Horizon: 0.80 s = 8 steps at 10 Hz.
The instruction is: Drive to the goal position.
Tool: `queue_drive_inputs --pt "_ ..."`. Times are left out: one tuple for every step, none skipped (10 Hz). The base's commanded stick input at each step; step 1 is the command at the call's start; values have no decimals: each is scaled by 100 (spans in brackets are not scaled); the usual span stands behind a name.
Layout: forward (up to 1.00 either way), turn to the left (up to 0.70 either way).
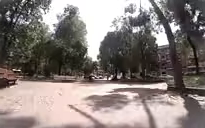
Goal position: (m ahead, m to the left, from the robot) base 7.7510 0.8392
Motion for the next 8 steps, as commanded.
queue_drive_inputs --pt "70 0" --pt "70 0" --pt "70 0" --pt "70 0" --pt "70 0" --pt "70 0" --pt "70 0" --pt "70 0"
